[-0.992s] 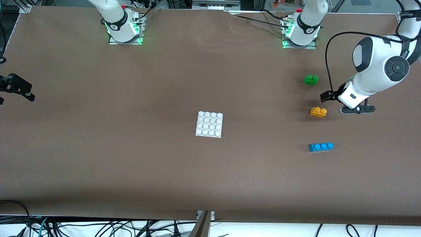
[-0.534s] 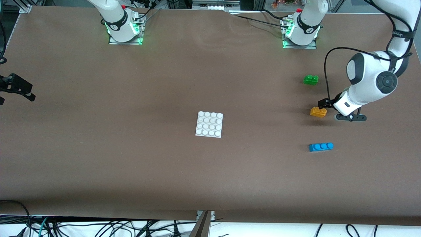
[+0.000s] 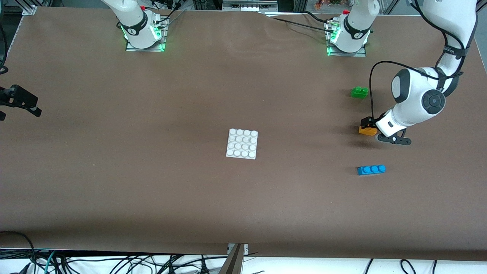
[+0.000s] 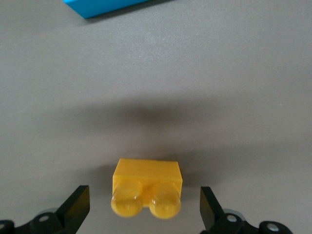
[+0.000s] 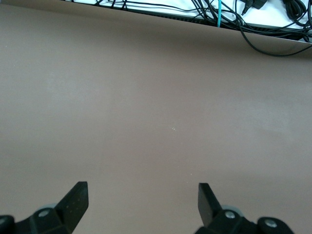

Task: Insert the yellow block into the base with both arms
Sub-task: 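Close the left gripper on the yellow block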

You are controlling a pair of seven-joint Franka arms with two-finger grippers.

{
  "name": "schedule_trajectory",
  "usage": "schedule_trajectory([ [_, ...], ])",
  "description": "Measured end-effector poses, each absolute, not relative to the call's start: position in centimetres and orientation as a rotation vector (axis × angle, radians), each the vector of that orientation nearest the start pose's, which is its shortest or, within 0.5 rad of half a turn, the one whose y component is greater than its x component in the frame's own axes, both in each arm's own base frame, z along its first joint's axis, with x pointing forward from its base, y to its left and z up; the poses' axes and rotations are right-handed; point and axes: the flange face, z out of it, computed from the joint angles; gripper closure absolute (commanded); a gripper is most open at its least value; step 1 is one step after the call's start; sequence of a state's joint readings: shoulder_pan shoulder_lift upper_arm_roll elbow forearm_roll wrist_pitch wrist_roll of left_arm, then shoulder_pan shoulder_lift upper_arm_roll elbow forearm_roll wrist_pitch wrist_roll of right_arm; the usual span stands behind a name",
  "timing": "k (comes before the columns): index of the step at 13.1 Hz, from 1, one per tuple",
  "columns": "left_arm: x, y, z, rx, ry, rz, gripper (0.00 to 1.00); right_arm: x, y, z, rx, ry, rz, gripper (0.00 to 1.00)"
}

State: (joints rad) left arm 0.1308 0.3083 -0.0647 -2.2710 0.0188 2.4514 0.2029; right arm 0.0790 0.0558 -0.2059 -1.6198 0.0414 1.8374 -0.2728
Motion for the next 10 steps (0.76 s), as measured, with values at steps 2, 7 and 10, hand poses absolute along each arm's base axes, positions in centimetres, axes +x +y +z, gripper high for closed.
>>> schedule_trajectory([
  [2, 52.1, 3.3, 19.9, -3.152, 0.296, 0.201, 0.01, 59.0, -6.9, 59.5, -3.127, -0.218, -0.258, 0.00],
  [7, 52.1, 3.4, 19.3, -3.151, 0.332, 0.199, 0.31, 59.1, -6.9, 59.3, -3.127, -0.217, -0.252, 0.00],
  [10, 52.1, 3.4, 19.4, -3.151, 0.332, 0.197, 0.64, 59.1, -6.9, 59.3, -3.127, -0.217, -0.252, 0.00],
])
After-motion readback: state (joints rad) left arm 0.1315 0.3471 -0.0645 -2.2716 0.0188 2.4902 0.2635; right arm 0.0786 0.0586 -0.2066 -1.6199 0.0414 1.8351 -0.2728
